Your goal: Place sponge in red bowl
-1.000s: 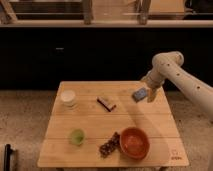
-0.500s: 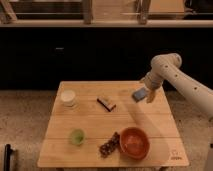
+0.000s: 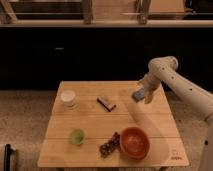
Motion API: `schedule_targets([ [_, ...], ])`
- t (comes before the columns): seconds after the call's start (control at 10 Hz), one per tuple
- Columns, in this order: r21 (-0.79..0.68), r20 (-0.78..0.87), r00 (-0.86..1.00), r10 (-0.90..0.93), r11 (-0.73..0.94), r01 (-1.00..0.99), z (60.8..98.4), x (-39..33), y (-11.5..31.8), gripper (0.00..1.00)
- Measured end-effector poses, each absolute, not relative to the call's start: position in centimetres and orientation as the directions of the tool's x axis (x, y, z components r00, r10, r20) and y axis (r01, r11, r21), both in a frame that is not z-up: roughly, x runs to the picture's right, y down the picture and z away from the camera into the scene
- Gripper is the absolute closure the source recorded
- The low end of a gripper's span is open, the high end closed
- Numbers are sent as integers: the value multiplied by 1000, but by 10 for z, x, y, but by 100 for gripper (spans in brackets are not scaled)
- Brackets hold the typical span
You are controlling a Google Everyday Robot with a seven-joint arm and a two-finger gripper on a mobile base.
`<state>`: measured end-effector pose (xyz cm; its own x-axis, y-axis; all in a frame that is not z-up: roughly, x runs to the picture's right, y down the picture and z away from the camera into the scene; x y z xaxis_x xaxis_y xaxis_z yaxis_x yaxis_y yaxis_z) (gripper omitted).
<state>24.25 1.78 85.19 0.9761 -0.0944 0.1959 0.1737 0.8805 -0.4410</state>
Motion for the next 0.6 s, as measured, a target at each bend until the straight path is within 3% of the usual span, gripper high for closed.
schedule_targets([
  [0.6,-430,217,970,-114,880,200,874,239,20,20],
])
